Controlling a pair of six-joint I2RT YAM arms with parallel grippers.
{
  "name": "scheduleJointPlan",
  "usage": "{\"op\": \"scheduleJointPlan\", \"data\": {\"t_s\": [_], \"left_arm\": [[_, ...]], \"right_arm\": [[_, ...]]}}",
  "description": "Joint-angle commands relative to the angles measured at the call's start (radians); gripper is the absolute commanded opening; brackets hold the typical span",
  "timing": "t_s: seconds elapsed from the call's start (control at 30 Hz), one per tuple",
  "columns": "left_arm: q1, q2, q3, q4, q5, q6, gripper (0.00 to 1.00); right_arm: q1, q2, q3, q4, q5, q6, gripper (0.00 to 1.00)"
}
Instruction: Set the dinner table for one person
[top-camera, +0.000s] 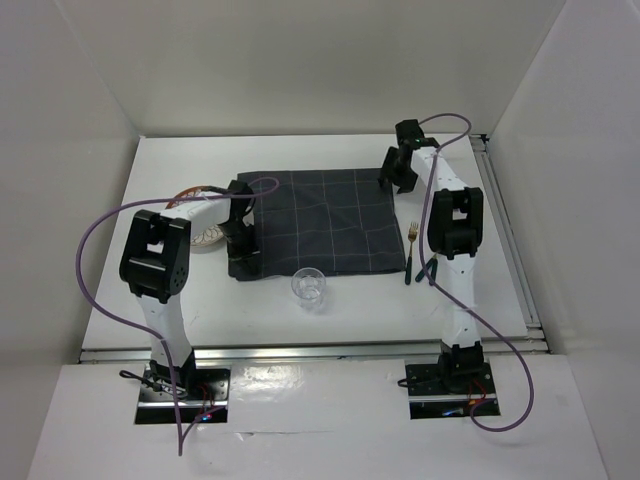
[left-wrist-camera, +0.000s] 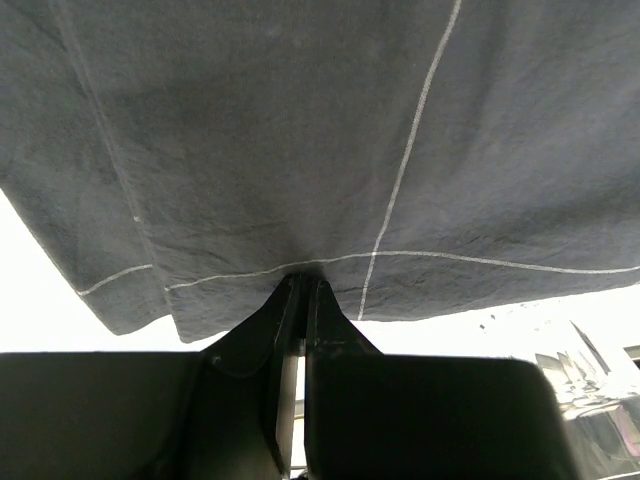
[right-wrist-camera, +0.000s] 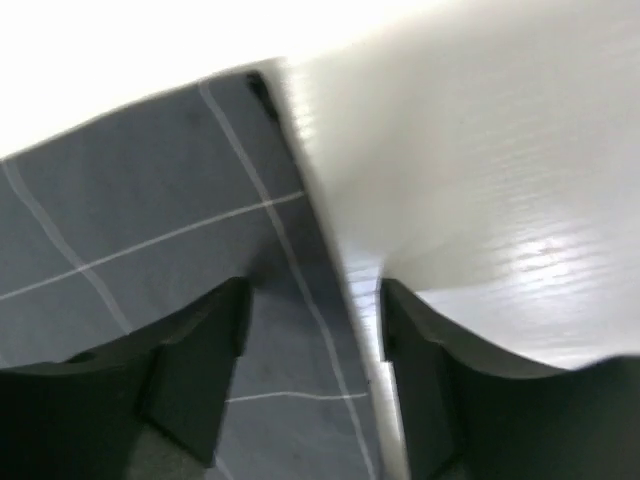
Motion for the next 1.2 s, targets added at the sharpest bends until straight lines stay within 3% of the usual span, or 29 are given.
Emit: {"op": "scheduleJointPlan", "data": {"t_s": [0.0, 0.13, 0.17, 0.23, 0.27, 0.7, 0.87, 1.0, 1.03, 1.17], "left_arm": [[0.003, 0.002, -0.022, -0.005, -0.031, -0.006, 0.10], [0.003, 0.002, -0.040, -0.005, -0.053, -0.006, 0.08], [0.003, 0.002, -0.040, -0.005, -0.053, -0.006, 0.08], [0.003, 0.002, -0.051, -0.014, -0.062, -0.006, 0.08], [0.003, 0.002, -0.063, -0.014, -0.062, 0.006, 0.07], [0.056, -0.007, -0.128, -0.014, -0.073, 0.037, 0.03], [0.056, -0.016, -0.031, -0.057, -0.085, 0.071, 0.05], [0.056, -0.036, 0.120, -0.135, -0.074, 0.080, 0.15], [0.056, -0.047, 0.157, -0.151, -0.074, 0.080, 0.19], [0.056, -0.047, 0.391, -0.250, -0.074, 0.059, 0.42]], "right_arm": [[-0.003, 0.053, 0.036, 0.000, -0.003, -0.013, 0.63], [-0.003, 0.018, -0.033, 0.055, -0.031, -0.013, 0.36], [-0.003, 0.018, -0.047, 0.086, -0.031, -0.013, 0.21], [-0.012, 0.007, -0.047, 0.086, -0.020, -0.013, 0.03], [-0.012, 0.007, -0.031, 0.086, 0.006, 0.001, 0.00], [-0.052, 0.017, 0.031, 0.109, 0.046, 0.033, 0.00], [-0.052, 0.017, 0.009, 0.109, 0.008, 0.033, 0.00], [-0.052, -0.034, 0.009, 0.081, -0.072, 0.022, 0.41], [-0.052, -0.046, 0.000, 0.081, -0.083, 0.011, 0.55], [-0.041, -0.141, -0.035, 0.072, -0.083, -0.012, 0.74]]}}
